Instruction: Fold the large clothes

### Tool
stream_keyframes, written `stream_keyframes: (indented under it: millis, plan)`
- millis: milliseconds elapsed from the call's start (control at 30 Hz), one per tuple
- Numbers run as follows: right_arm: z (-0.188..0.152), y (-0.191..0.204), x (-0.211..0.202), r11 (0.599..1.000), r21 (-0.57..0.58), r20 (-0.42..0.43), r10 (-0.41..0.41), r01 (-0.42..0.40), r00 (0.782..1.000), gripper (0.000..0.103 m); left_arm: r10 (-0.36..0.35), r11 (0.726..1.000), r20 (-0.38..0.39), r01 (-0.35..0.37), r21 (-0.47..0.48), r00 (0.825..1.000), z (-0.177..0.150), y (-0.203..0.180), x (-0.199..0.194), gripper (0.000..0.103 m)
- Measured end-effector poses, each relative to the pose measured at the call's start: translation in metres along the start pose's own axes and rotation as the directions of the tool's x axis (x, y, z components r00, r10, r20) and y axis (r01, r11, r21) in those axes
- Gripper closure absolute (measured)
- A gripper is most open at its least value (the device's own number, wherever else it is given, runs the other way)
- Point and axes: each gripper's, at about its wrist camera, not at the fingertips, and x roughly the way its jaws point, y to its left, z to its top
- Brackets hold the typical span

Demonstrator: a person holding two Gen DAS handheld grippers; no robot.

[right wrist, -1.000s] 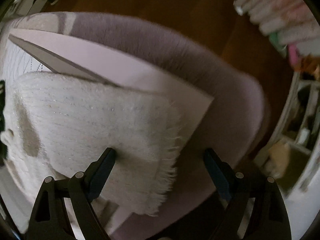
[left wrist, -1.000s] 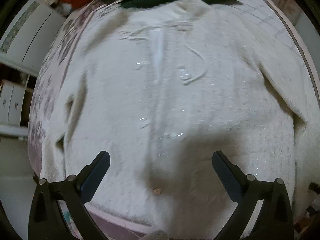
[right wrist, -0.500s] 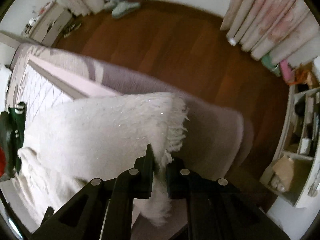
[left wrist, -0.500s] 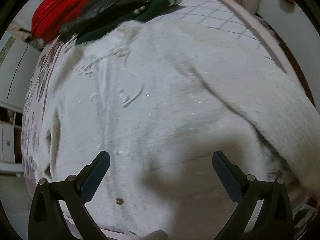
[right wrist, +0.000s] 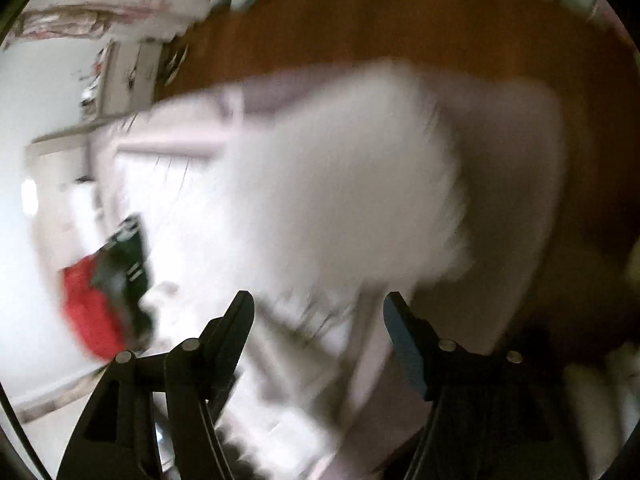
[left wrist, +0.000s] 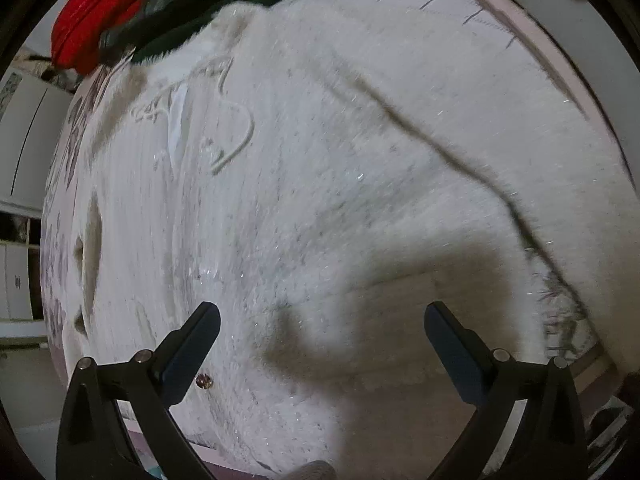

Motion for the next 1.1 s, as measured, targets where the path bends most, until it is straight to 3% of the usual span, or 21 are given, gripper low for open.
stream_keyframes:
  millis: [67, 200, 233, 333, 400, 600, 633, 667, 933, 1100]
  plan:
    - [0.000, -0.015, 0.026, 0.998, 0.051, -0.001, 0.027, -0.027, 1.000, 0.034, 0.014, 1.000, -0.018, -0.015, -0.004, 1.000, -0.001, 0.003, 0.008, 0.000]
    - [0.004, -0.051, 0.050, 0.961, 0.223, 0.132, 0.136, -0.163, 0.982, 0.034, 0.038, 0.999, -0.029, -0.038, 0.001, 0.999, -0.003, 0.006, 0.018, 0.000]
    - [0.006, -0.052, 0.046, 0.949, 0.230, 0.194, 0.172, -0.216, 0.966, 0.035, 0.039, 0.999, -0.032, -0.039, 0.002, 0.999, -0.002, 0.006, 0.020, 0.000]
    - [0.007, -0.038, 0.034, 0.949, 0.164, 0.286, 0.215, -0.268, 0.934, 0.046, 0.046, 0.999, -0.028, -0.046, 0.002, 0.999, -0.002, 0.007, 0.021, 0.000]
    - [0.014, -0.028, 0.036, 0.954, 0.121, 0.296, 0.230, -0.275, 0.927, 0.050, 0.047, 0.999, -0.025, -0.047, -0.004, 0.999, -0.001, 0.007, 0.022, 0.000]
    - [0.034, -0.029, 0.070, 0.931, 0.142, 0.293, 0.286, -0.337, 0.912, 0.050, 0.052, 0.998, -0.023, -0.052, -0.032, 0.998, 0.011, 0.009, 0.024, 0.000]
    - [0.033, -0.023, 0.067, 0.932, 0.120, 0.314, 0.290, -0.341, 0.904, 0.057, 0.054, 0.998, -0.019, -0.055, -0.036, 0.998, 0.014, 0.010, 0.023, 0.000]
    - [0.032, -0.012, 0.063, 0.936, 0.070, 0.336, 0.304, -0.345, 0.892, 0.096, 0.058, 0.998, -0.012, -0.058, -0.040, 0.998, 0.017, 0.010, 0.022, 0.000]
    - [0.047, 0.068, 0.031, 0.974, -0.148, 0.397, 0.217, -0.171, 0.892, 0.096, 0.064, 0.992, 0.024, -0.061, -0.109, 0.998, 0.047, 0.029, 0.007, 0.000]
    - [0.025, 0.147, -0.012, 0.920, -0.389, 0.400, 0.213, -0.046, 0.892, 0.096, 0.038, 0.986, 0.057, -0.028, -0.165, 0.998, 0.061, 0.050, -0.011, 0.000]
